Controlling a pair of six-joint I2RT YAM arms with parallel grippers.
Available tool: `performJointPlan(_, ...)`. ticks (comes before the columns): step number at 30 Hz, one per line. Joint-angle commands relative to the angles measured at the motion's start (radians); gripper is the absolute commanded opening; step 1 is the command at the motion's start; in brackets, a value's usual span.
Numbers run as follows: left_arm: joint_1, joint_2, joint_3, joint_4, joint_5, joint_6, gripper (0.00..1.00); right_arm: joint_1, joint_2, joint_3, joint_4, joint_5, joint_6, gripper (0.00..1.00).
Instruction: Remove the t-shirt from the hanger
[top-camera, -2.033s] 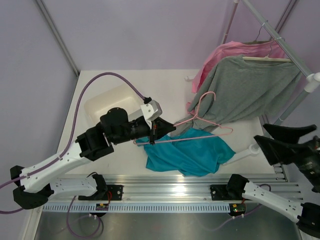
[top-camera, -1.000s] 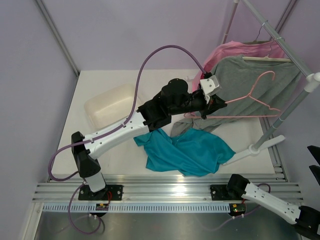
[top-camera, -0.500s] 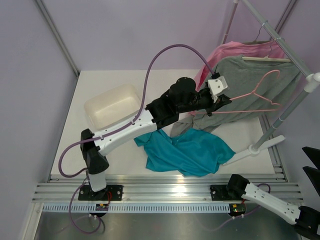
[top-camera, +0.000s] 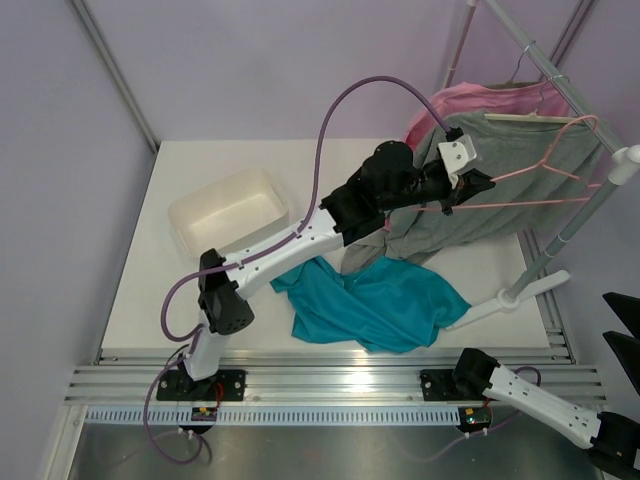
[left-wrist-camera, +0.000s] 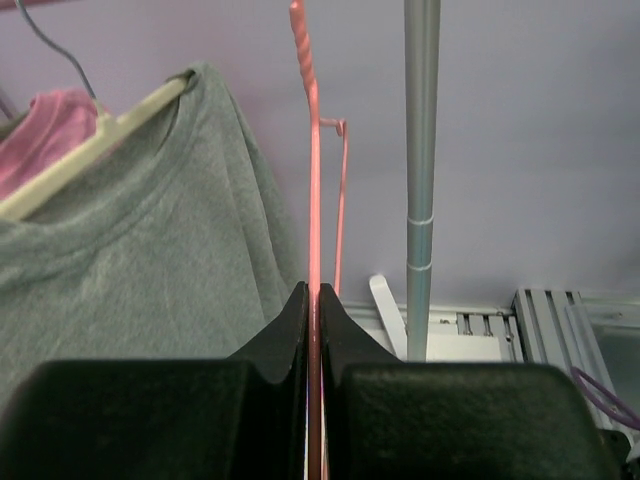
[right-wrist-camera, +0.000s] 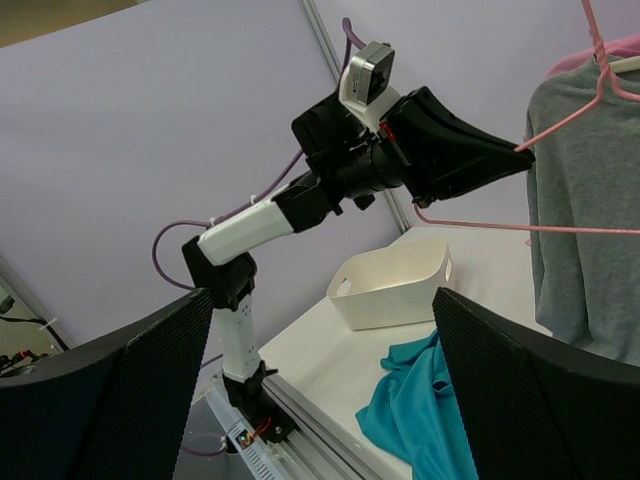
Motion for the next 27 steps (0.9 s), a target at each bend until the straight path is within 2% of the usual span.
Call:
performJointPlan(1,0.003,0.016,0.09,0.138,0.03,-0.017,0.0,-0.003,-0.01,-0.013,0.004,0.013,-0.027,1.0)
performJointPlan(18,0.005,0.189,0.263,0.246,0.0,-0.073,0.0,-0.003,-0.038,-0.023,0.024,-0.025,-0.019,0.99)
performJointPlan(27,0.009,0.244,0.26,0.356,-0.031,-0.136,0.0,-0.003,-0.05,-0.052,0.028,-0.021,-0.03,0.99)
